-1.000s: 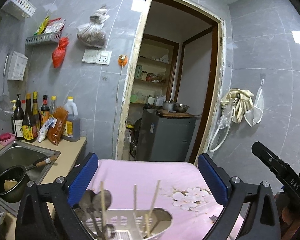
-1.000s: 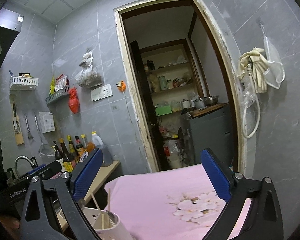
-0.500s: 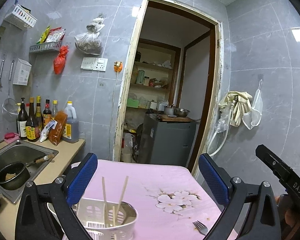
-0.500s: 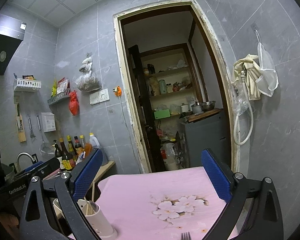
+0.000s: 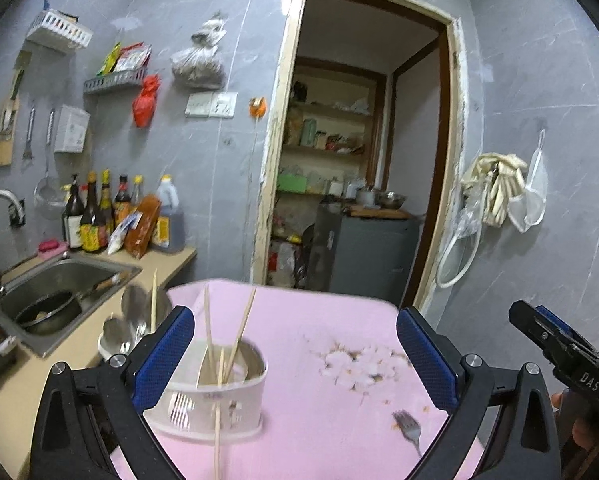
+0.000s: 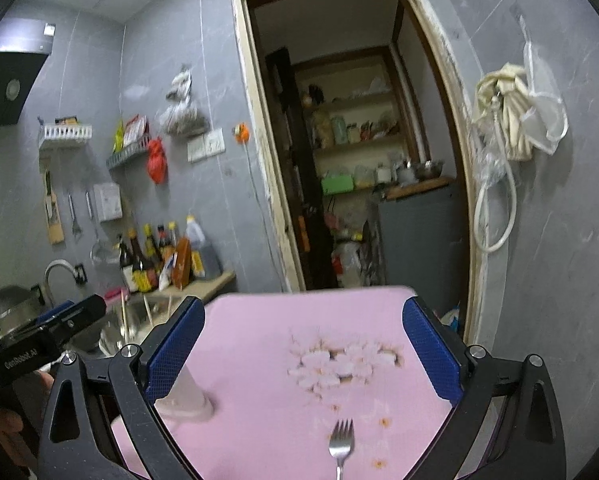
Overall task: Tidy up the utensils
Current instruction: 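Move both open tools toward the steel fork and the leaning chopstick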
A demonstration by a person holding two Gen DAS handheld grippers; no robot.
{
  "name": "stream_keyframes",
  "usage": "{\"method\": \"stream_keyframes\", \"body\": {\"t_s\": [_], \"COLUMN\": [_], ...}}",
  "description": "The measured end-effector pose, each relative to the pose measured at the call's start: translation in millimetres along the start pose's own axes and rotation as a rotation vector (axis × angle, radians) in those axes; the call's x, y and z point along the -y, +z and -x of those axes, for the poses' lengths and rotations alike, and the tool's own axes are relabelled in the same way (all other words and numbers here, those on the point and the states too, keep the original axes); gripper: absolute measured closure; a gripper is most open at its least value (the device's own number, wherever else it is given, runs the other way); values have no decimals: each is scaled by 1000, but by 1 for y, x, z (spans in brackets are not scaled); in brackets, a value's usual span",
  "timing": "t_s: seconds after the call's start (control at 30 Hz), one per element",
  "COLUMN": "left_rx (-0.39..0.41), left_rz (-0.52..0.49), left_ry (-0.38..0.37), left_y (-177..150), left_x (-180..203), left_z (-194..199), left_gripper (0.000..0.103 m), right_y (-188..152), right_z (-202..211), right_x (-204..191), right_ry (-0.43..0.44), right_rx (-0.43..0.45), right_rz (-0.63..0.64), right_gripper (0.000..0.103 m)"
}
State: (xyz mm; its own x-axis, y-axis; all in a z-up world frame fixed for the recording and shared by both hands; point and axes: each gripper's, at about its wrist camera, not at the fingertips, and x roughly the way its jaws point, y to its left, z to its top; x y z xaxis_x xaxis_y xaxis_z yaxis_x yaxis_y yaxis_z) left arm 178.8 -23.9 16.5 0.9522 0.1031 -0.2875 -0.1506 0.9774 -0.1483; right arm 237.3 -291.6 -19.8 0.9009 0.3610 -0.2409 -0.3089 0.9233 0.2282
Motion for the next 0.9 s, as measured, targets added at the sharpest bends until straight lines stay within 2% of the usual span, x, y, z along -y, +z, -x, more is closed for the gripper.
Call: {"method": "stream_keyframes", "body": {"t_s": [0.33,0.47,0.77,0.83,0.9], "left_rx": [-83,-128,-320,-358,-396], "left_rz": [28,45,92,98,107], "left_ry": [85,110,78,72,74], "left_y": [-34,-44,-68,-75,-82], "left_x": [-5,-11,-33,-38,-42], "left_z": [-5,-13,-44,-51,-58], "left_gripper": [1,1,1,4,13], "right_y": [-45,-64,-112,-118,-126], "right_z": [-26,-45,-89,-94,-100], "right_x": [15,21,37,38,39], "right_ry": [58,63,70,69,72], "right_rx": [-136,-244,-516,-547,-583], "right_rz": [-8,-25,-97,-98,-104], "right_gripper": [6,6,6,7,15]}}
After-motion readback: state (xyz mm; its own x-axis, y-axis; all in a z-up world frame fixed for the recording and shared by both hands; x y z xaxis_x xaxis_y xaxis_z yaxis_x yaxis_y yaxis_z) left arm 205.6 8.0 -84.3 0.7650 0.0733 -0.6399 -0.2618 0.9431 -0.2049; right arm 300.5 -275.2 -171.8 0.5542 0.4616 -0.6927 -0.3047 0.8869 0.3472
